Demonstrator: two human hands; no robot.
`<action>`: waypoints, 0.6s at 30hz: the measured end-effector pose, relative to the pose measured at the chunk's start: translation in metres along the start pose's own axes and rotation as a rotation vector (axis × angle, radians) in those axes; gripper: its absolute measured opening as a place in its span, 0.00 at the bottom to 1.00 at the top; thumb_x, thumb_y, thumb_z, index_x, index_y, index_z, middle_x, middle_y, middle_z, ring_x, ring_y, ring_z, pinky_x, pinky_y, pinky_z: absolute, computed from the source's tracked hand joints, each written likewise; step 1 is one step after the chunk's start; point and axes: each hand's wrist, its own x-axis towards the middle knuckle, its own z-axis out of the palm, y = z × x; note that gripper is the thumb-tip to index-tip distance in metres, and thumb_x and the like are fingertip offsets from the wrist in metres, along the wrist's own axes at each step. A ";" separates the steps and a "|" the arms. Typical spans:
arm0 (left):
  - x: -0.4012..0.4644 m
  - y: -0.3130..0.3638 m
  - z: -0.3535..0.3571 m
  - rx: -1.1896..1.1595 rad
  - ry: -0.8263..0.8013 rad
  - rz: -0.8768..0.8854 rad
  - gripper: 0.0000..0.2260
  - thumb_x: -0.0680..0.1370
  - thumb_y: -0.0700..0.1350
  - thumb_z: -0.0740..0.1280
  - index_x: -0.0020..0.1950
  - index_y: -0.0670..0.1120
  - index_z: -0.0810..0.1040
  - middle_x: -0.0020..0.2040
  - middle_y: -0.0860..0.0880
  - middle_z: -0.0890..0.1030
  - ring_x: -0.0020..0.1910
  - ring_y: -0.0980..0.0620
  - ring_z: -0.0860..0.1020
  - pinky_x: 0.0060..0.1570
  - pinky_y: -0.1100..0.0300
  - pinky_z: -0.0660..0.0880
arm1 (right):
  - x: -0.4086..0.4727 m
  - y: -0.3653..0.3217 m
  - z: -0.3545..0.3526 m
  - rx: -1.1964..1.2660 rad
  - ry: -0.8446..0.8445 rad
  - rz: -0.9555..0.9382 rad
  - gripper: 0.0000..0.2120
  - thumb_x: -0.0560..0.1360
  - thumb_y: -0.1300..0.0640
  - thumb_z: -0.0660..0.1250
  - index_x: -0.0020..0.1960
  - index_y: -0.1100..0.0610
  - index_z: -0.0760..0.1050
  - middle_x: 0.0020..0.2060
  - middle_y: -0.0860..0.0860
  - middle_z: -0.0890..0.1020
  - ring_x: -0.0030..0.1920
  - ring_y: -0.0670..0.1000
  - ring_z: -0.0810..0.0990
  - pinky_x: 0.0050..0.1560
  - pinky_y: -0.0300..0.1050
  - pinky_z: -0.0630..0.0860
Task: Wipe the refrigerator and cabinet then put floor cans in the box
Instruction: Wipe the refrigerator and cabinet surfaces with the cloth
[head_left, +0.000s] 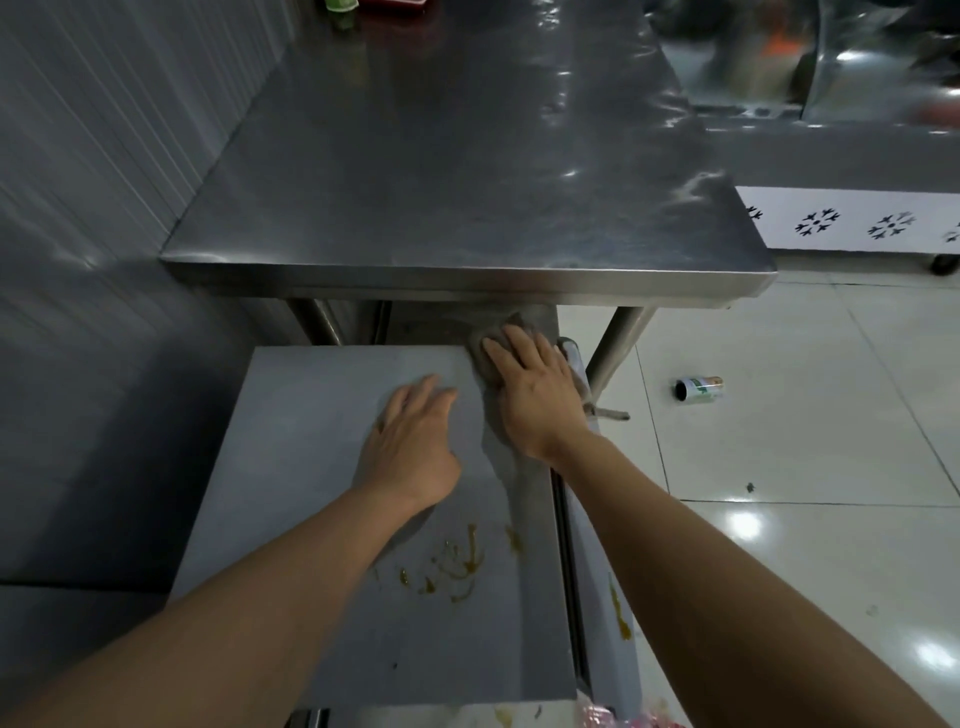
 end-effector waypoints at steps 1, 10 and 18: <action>-0.002 0.003 0.000 -0.001 -0.005 -0.011 0.34 0.73 0.41 0.63 0.75 0.54 0.53 0.78 0.54 0.48 0.76 0.49 0.47 0.73 0.49 0.56 | -0.015 -0.001 0.002 0.028 0.020 -0.005 0.27 0.78 0.54 0.54 0.77 0.52 0.54 0.77 0.52 0.53 0.76 0.58 0.47 0.75 0.53 0.45; -0.015 0.026 0.009 -0.027 0.008 -0.047 0.31 0.73 0.38 0.60 0.75 0.52 0.55 0.77 0.53 0.50 0.75 0.47 0.49 0.73 0.49 0.55 | -0.024 0.035 -0.013 0.176 -0.021 0.214 0.30 0.79 0.54 0.53 0.78 0.55 0.45 0.77 0.53 0.43 0.77 0.57 0.44 0.76 0.54 0.50; -0.041 0.042 0.014 -0.002 -0.022 -0.064 0.29 0.75 0.39 0.58 0.75 0.52 0.56 0.78 0.52 0.50 0.75 0.48 0.50 0.73 0.50 0.56 | -0.101 0.042 -0.012 0.203 -0.086 -0.006 0.29 0.80 0.57 0.55 0.77 0.58 0.47 0.77 0.55 0.41 0.76 0.57 0.37 0.77 0.53 0.43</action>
